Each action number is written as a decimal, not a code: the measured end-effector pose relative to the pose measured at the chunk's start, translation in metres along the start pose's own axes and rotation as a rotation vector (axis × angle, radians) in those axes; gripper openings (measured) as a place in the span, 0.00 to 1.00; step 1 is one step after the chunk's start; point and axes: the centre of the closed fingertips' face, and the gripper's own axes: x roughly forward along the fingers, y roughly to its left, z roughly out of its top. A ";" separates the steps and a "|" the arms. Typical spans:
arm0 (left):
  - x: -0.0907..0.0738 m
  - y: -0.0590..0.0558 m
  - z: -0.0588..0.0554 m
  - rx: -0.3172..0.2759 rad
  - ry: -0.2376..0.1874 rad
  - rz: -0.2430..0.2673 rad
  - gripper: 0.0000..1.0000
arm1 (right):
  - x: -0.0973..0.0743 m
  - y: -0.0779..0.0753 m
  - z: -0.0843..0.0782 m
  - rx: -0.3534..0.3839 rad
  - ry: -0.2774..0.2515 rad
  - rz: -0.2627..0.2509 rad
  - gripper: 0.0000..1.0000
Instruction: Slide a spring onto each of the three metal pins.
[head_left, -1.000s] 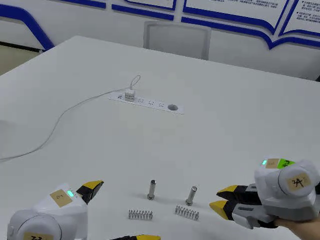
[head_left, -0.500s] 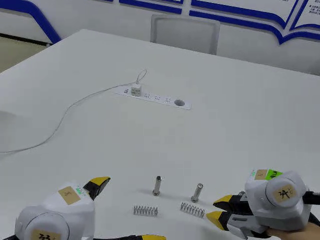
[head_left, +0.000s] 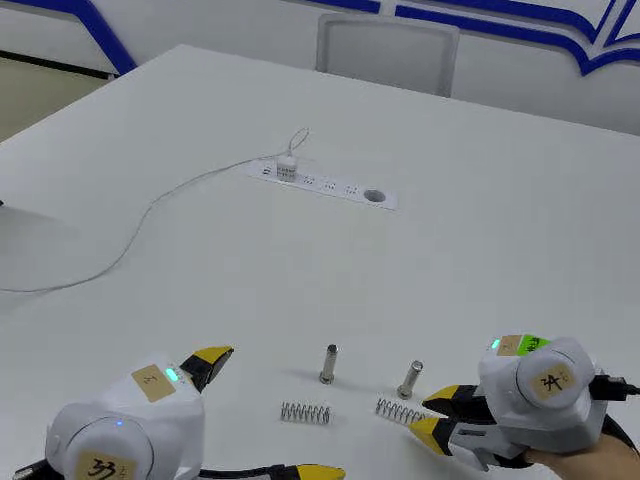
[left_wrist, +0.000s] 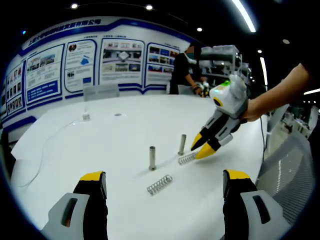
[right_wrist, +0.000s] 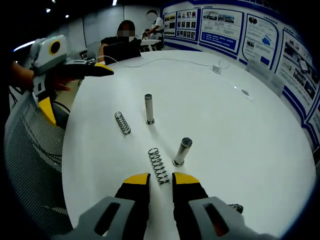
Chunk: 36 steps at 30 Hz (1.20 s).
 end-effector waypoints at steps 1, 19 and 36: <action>0.000 0.000 0.000 -0.001 0.002 -0.001 0.99 | 0.002 0.000 0.000 0.003 0.002 0.005 0.18; 0.001 -0.003 -0.004 -0.009 0.016 -0.017 0.99 | 0.010 0.006 -0.007 -0.028 0.038 0.047 0.12; 0.004 -0.022 -0.001 0.062 0.019 -0.085 0.92 | -0.006 0.012 0.000 -0.010 0.038 0.020 0.11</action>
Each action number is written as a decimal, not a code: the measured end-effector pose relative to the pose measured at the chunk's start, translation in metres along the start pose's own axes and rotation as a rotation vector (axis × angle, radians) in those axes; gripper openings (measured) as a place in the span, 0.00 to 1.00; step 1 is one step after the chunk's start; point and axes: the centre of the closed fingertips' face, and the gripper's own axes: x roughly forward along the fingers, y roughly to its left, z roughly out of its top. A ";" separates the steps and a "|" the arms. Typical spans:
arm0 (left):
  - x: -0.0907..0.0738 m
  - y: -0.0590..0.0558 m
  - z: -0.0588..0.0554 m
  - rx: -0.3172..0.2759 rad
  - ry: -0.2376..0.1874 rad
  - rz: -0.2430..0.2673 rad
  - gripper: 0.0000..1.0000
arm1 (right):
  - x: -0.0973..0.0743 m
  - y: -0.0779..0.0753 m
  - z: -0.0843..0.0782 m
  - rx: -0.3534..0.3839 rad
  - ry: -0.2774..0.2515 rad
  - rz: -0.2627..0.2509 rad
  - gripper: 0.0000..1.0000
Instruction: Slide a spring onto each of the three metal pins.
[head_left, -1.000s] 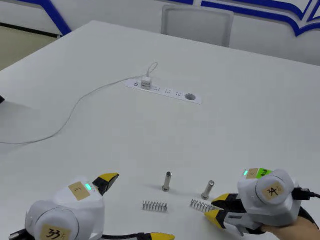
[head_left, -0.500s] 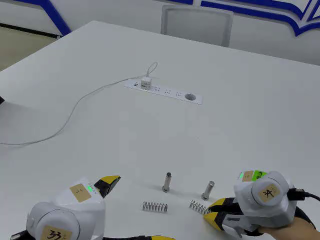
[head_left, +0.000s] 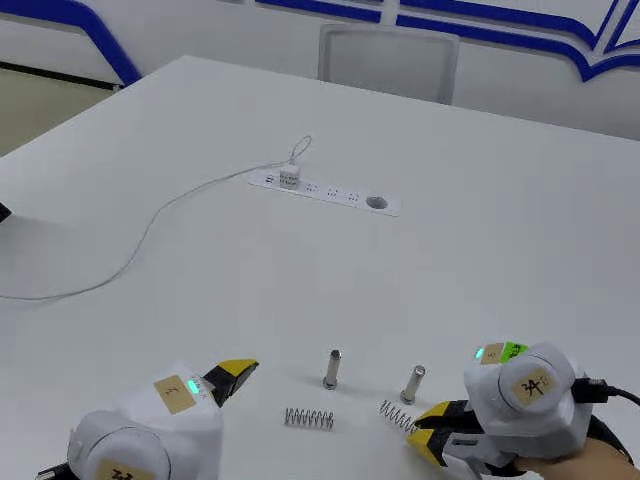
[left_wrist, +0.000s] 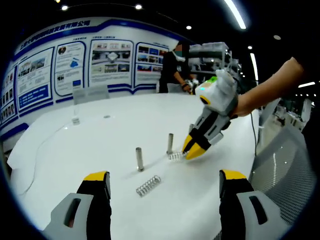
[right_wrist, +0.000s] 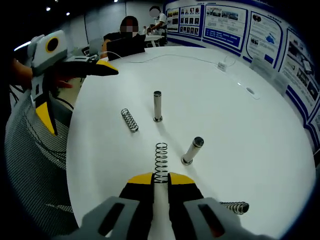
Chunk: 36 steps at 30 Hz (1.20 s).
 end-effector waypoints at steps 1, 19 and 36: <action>0.000 -0.001 0.000 0.006 0.003 -0.001 0.92 | -0.002 0.000 0.001 -0.001 -0.003 -0.002 0.11; 0.010 -0.017 0.025 0.050 -0.028 -0.135 0.70 | -0.055 0.023 0.037 -0.137 -0.115 0.039 0.11; 0.024 -0.053 0.049 0.297 0.003 -0.349 0.40 | -0.076 0.057 0.063 -0.390 -0.165 0.100 0.11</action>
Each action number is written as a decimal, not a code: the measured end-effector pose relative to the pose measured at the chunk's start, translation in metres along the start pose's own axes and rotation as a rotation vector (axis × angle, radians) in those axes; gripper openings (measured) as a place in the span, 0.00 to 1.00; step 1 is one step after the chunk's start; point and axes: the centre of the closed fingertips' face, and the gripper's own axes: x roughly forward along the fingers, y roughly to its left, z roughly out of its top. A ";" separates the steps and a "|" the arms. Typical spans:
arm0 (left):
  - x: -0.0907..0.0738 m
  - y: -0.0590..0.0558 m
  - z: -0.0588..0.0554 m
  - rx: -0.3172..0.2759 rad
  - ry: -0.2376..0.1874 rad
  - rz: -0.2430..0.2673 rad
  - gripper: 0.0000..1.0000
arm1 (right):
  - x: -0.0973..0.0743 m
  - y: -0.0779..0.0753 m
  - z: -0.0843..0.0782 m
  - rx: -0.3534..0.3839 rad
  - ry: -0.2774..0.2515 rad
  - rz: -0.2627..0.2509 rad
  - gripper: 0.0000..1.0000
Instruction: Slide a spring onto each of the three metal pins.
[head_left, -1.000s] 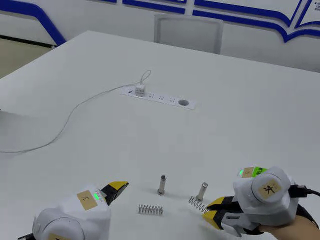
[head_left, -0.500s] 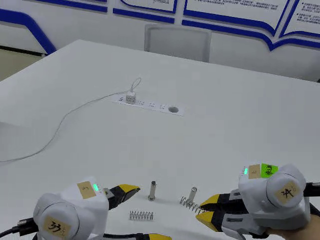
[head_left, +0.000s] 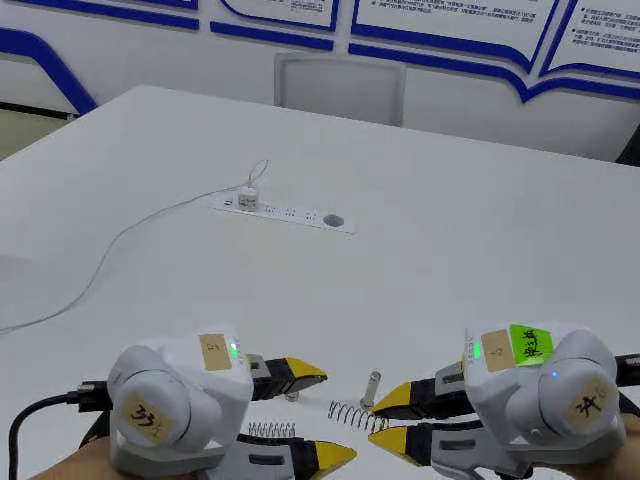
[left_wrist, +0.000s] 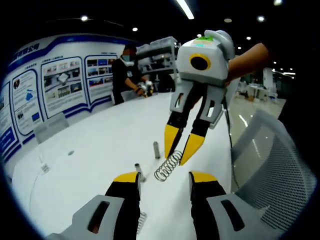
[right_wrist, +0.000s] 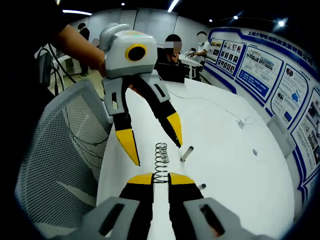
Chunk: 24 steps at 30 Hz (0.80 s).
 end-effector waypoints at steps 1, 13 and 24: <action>0.001 -0.001 0.000 0.006 0.005 -0.006 0.40 | 0.000 0.001 0.001 -0.009 0.001 0.004 0.11; 0.001 -0.005 0.006 0.022 -0.011 -0.038 0.23 | -0.004 0.009 0.004 -0.071 -0.004 0.034 0.11; 0.003 -0.011 0.008 0.115 0.007 -0.062 0.11 | -0.006 0.007 0.005 -0.102 -0.002 0.026 0.11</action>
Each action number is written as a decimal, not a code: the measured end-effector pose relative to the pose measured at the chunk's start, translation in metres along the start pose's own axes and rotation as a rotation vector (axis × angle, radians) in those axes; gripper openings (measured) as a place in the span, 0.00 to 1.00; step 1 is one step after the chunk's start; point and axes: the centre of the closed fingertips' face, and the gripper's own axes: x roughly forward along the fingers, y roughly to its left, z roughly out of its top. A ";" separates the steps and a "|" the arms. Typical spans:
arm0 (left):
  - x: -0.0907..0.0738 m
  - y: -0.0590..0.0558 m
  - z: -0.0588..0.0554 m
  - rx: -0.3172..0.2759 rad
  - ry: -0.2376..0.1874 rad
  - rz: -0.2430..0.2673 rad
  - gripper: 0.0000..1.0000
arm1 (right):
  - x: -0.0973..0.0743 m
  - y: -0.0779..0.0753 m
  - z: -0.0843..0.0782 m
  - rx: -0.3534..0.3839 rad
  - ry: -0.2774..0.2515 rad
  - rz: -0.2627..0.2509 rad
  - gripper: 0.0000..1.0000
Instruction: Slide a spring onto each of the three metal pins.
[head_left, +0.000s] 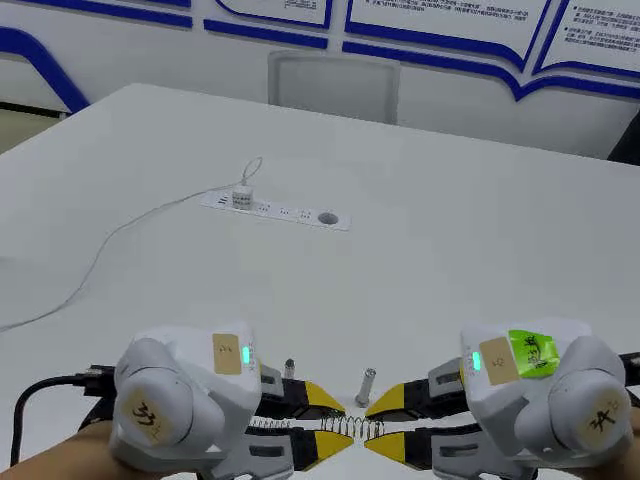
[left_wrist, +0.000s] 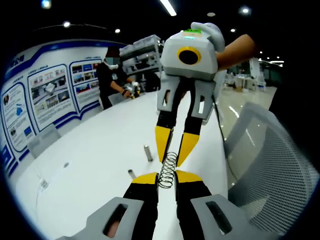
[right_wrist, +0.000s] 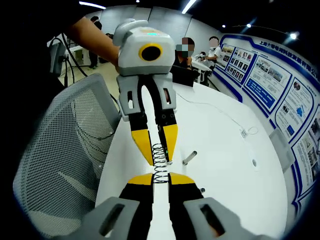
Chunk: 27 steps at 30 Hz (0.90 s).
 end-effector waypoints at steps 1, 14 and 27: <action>0.000 0.000 0.001 0.007 -0.002 0.002 0.11 | -0.001 -0.001 0.000 -0.002 -0.003 -0.004 0.11; 0.002 -0.006 0.007 0.074 -0.003 -0.024 0.09 | -0.005 -0.003 -0.003 -0.002 -0.018 -0.006 0.17; 0.000 -0.005 0.011 0.076 -0.009 -0.024 0.09 | -0.012 -0.003 0.002 0.074 -0.059 0.021 0.11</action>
